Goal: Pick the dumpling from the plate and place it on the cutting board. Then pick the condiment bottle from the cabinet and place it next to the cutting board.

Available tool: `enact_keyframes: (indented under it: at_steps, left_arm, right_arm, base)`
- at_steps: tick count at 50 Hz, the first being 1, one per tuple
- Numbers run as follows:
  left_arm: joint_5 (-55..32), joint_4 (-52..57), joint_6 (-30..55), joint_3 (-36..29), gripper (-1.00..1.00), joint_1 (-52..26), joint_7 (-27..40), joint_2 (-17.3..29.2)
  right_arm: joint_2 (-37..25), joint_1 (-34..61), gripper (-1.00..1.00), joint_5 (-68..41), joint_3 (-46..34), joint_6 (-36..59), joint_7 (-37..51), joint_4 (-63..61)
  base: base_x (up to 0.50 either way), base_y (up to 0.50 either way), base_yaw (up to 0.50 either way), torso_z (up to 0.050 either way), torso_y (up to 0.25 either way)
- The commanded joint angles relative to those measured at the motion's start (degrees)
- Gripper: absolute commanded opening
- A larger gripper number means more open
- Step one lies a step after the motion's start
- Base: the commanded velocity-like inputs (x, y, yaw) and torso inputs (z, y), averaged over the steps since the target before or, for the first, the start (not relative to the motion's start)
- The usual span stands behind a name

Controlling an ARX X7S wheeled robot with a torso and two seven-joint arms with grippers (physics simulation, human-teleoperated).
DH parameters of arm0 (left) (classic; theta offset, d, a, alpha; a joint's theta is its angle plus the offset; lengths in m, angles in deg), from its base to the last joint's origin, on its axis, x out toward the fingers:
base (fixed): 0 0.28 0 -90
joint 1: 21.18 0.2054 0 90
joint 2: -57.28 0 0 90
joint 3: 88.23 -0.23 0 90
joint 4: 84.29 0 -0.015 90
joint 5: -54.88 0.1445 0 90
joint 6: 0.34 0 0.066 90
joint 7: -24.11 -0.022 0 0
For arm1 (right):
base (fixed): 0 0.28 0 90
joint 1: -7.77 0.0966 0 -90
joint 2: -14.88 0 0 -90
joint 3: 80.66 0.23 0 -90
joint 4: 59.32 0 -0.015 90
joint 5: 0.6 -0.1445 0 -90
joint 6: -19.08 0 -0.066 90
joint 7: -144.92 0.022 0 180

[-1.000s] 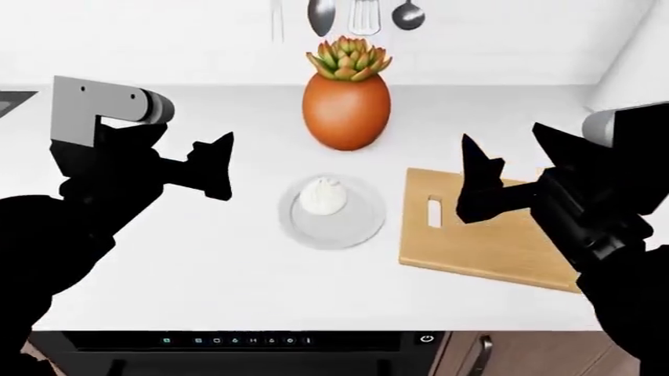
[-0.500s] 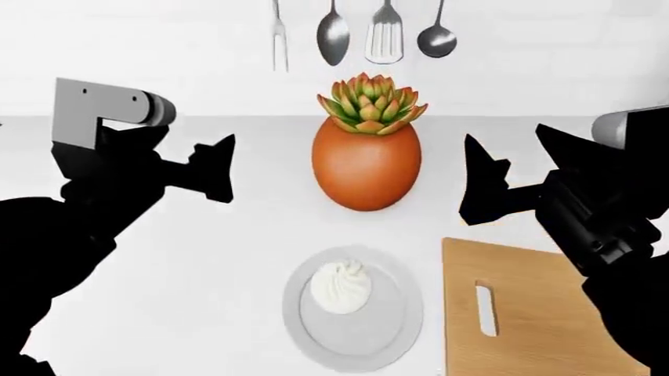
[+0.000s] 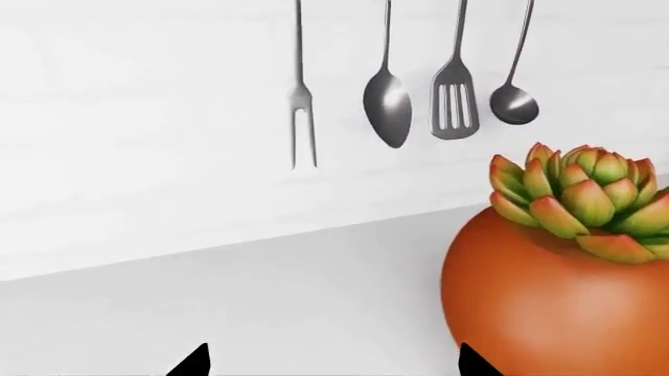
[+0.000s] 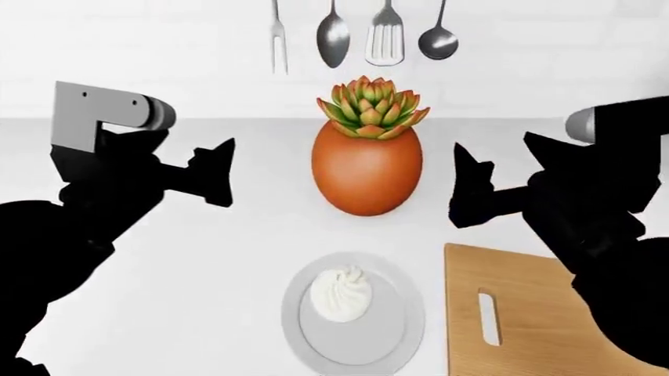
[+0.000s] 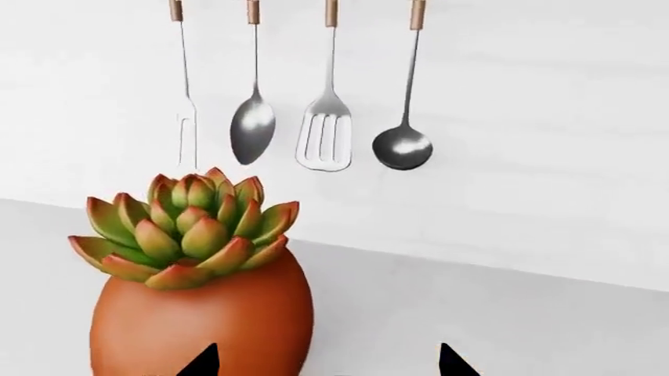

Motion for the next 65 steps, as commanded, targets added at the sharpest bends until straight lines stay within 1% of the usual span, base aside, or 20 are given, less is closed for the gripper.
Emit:
enact_keyframes:
  at_steps: [1,2,3,7,10,15,25,33,43,53,65]
  left_arm:
    - [-1.27,1.21,2.10,0.90,1.00,-0.88,1.05,0.73]
    - [-1.51,1.48,2.42,1.02,1.00,-0.98,1.17,0.76]
    - [-1.73,1.74,2.70,1.14,1.00,-1.04,1.24,0.84]
    - [-2.44,2.47,3.66,1.83,1.00,-1.25,1.59,1.21]
    - [-2.86,2.77,4.33,2.14,1.00,-1.60,1.86,1.56]
    - [-4.00,3.41,6.44,1.85,1.00,-3.00,2.23,2.41]
    - [-5.52,2.73,8.01,0.32,1.00,-5.60,2.47,3.66]
    - [-5.64,2.19,6.72,-0.22,1.00,-4.98,2.21,4.88]
    - [-6.41,2.58,6.00,0.73,1.00,-3.52,2.15,5.89]
    - [-6.49,2.02,4.75,0.29,1.00,-2.67,2.36,6.40]
    - [-6.71,1.17,3.70,-0.62,1.00,-2.53,2.70,6.63]
  right_arm:
    - [-14.81,13.42,1.00,-59.94,-20.42,-11.22,44.29,10.97]
    - [-15.31,15.38,1.00,-68.53,-22.74,-12.53,45.56,11.29]
    - [-15.60,17.19,1.00,-71.85,-25.13,-13.09,46.35,11.53]
    - [-16.82,20.80,1.00,-79.94,-33.12,-15.34,48.91,11.63]
    - [-17.59,22.57,1.00,-85.24,-37.55,-18.00,50.75,11.36]
    - [-18.09,25.27,1.00,-90.62,-42.20,-20.85,52.81,10.81]
    - [-13.71,27.16,1.00,-88.64,-47.40,-16.40,50.46,18.91]
    - [-9.83,30.69,1.00,-88.61,-52.94,-12.17,49.01,25.36]
    - [-6.36,33.90,1.00,-84.95,-55.82,-5.95,46.31,33.95]
    - [-3.58,34.82,1.00,-80.43,-56.11,-1.41,43.10,39.96]
    - [-1.02,35.34,1.00,-71.61,-53.33,3.62,37.48,46.22]
  base:
    - [0.00,0.00,0.00,0.017,0.000]
    - [0.00,0.00,0.00,0.017,0.000]
    - [0.00,0.00,0.00,0.017,0.000]
    - [0.00,0.00,0.00,0.017,0.000]
    - [0.00,0.00,0.00,0.017,0.000]
    - [0.00,0.00,0.00,0.017,0.000]
    - [0.00,0.00,0.00,0.015,0.000]
    - [0.00,0.00,0.00,0.013,0.000]
    - [0.00,0.00,0.00,0.013,0.000]
    - [0.00,0.00,0.00,0.012,0.000]
    - [0.00,0.00,0.00,0.012,0.000]
